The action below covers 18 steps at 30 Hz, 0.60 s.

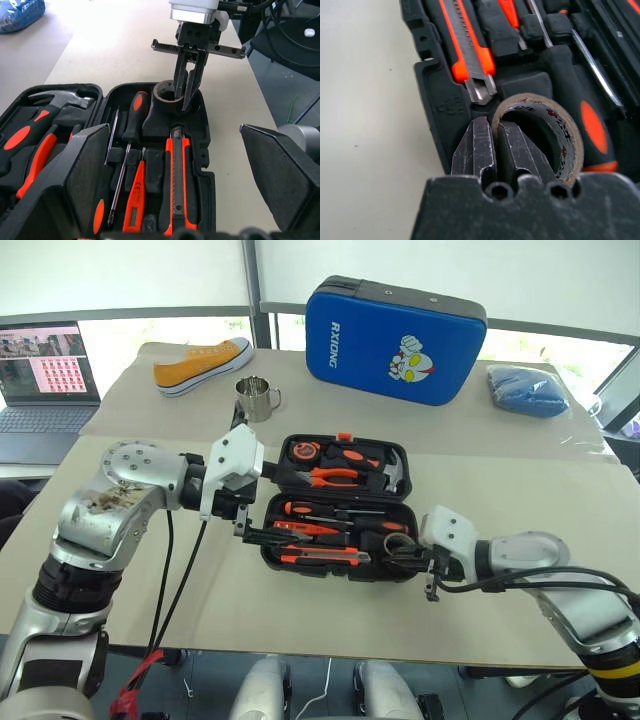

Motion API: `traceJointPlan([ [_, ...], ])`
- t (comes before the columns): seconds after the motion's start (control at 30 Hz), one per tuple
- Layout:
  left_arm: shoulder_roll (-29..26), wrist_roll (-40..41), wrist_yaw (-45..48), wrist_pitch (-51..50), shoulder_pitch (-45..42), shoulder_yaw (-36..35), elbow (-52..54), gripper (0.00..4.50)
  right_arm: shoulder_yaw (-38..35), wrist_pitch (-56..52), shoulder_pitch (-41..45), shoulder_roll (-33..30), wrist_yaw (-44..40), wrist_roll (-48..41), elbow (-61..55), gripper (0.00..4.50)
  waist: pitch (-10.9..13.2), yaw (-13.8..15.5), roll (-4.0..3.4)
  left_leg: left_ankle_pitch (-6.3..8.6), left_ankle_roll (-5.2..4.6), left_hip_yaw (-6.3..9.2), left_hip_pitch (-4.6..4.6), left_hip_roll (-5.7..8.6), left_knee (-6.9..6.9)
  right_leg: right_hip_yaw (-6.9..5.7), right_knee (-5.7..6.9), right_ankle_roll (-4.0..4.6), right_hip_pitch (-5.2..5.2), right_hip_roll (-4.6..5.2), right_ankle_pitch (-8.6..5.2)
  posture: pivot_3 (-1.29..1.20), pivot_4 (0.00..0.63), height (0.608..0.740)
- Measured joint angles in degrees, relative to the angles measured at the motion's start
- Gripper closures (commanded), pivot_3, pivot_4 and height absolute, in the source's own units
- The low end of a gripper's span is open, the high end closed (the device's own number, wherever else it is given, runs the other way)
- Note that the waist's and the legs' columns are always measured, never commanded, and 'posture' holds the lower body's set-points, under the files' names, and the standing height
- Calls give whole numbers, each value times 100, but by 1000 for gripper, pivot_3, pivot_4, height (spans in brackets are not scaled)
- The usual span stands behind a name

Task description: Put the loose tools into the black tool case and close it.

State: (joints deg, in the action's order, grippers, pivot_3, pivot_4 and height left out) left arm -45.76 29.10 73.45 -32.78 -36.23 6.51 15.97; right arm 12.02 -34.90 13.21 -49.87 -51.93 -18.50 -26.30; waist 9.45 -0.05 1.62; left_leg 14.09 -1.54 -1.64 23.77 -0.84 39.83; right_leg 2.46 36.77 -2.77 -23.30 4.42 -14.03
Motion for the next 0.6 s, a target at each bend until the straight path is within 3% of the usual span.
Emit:
traceJointPlan([
  [0.23,28,1,-61,12,23,1,0,0,-29,-147,49,0,29,114,-28,2074,0,-4,0,0,0,1,-1,-2,-1,-1,0,1,1,-2,0,0,150,739],
  [0.33,33,-4,-69,35,22,6,-17,0,-140,-190,51,-62,4,135,-116,893,0,-1,0,0,0,2,-1,-1,-2,-2,-1,1,1,-1,0,0,150,739],
  [0.43,33,-31,-78,61,22,6,-49,0,-303,-419,42,-122,-58,-120,-402,8,0,8,0,0,0,2,0,-1,-1,-2,-1,0,1,0,0,0,150,739],
  [0.6,29,-127,-168,149,38,-3,-119,0,-1138,-976,219,-154,-92,-899,-710,8,0,6,0,0,0,2,0,-2,-1,-2,0,1,2,0,0,0,150,739],
])
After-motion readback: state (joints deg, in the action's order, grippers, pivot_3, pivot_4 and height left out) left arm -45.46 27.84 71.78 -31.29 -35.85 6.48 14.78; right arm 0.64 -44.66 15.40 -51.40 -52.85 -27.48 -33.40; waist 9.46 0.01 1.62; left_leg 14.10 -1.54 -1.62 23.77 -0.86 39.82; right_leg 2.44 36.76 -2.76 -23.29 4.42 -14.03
